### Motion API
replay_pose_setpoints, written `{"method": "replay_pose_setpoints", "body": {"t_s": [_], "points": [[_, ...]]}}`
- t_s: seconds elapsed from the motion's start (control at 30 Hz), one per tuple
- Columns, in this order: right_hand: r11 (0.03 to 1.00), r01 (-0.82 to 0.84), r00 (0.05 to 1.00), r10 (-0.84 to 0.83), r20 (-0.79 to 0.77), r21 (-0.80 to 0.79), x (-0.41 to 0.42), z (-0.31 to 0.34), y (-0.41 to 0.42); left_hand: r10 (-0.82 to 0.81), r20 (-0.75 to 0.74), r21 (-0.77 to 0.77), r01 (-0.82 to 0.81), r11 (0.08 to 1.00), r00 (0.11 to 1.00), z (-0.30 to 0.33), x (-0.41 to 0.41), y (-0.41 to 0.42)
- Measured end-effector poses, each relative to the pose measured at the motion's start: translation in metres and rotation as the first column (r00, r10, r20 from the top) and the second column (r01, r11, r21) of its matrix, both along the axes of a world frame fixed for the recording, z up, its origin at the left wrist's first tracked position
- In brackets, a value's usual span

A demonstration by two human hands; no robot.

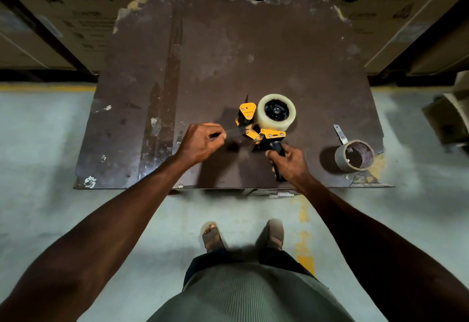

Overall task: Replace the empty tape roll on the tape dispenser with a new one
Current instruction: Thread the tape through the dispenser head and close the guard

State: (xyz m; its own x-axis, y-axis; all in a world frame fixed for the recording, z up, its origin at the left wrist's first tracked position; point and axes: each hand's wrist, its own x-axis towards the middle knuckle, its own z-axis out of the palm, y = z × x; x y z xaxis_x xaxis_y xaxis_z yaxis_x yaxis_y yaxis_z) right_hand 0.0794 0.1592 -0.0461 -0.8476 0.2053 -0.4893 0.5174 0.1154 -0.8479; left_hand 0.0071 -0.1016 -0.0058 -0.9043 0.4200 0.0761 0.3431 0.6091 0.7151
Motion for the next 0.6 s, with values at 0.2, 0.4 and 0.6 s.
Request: {"method": "replay_pose_setpoints", "body": {"t_s": [0.2, 0.4, 0.6], "points": [[0.998, -0.047, 0.999, 0.047, 0.023, 0.028, -0.003, 0.002, 0.018, 0.033, 0.046, -0.020, -0.032, 0.999, 0.998, 0.002, -0.009, -0.023], [0.996, -0.085, 0.996, 0.087, 0.037, -0.036, 0.008, 0.000, 0.023, 0.076, 0.052, -0.092, -0.071, 0.993, 0.996, 0.016, -0.030, -0.023], [0.988, -0.130, 0.990, 0.133, 0.038, -0.081, 0.015, 0.009, 0.028, 0.020, 0.069, -0.156, -0.009, 0.988, 0.997, 0.036, -0.053, -0.017]]}}
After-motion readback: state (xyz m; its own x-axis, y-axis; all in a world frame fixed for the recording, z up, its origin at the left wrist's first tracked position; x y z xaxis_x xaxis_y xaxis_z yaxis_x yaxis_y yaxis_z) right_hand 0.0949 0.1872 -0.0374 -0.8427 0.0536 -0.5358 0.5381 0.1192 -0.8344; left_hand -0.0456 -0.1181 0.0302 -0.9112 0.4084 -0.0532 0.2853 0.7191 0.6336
